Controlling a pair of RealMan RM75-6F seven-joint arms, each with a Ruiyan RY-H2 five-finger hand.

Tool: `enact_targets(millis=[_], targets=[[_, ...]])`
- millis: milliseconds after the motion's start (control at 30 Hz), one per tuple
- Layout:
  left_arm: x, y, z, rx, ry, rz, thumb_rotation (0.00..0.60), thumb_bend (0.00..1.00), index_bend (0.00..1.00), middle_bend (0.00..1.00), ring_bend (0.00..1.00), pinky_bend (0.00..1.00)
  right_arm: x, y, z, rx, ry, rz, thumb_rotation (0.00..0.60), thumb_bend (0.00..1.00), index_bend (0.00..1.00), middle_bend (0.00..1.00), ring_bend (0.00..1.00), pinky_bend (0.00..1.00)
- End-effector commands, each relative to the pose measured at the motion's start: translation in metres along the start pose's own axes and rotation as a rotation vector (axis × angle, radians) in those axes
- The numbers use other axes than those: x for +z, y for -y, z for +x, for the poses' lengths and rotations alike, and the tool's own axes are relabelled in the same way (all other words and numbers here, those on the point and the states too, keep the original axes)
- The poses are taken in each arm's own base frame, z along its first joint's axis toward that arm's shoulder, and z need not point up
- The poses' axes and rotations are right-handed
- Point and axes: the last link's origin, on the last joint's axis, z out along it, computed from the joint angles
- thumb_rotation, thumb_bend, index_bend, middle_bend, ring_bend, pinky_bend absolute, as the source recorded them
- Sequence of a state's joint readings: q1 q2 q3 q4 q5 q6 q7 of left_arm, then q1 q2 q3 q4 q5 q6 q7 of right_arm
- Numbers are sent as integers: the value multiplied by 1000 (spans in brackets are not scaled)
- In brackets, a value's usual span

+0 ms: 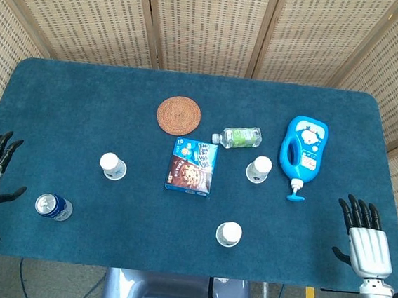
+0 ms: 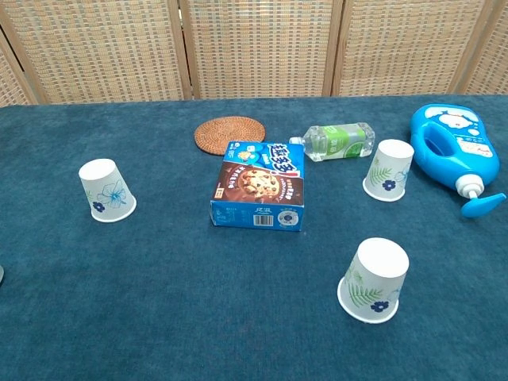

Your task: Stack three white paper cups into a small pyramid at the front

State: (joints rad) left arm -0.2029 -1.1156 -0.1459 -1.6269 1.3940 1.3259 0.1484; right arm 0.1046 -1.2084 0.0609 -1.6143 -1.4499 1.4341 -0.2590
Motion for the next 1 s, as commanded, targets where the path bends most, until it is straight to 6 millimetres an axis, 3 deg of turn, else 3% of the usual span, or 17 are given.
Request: enact_targets(millis=[33,300,500,600,1000], targets=[[38,-7,7,12,61,-12,600,209,137,0,0,13,0,0,0,-1,1,-1,600,129,42,0,0,69],[76,-20,-2,40,140,-25,600,216,139,0,0,13,3,-3,-2,-1,9,-13,600,129,44,0,0,69],[91,-31,-12,63,204,-43,600,218,141,0,0,13,3,-4,-2,-2,11,-16,600,129,44,0,0,69],[100,-46,-26,88,253,-66,600,220,142,0,0,13,4,-6,-1,4,10,-23,600,129,44,0,0,69],[117,-71,-50,105,301,-73,600,223,161,0,0,13,6,-9,-1,20,18,-29,600,129,44,0,0,69]])
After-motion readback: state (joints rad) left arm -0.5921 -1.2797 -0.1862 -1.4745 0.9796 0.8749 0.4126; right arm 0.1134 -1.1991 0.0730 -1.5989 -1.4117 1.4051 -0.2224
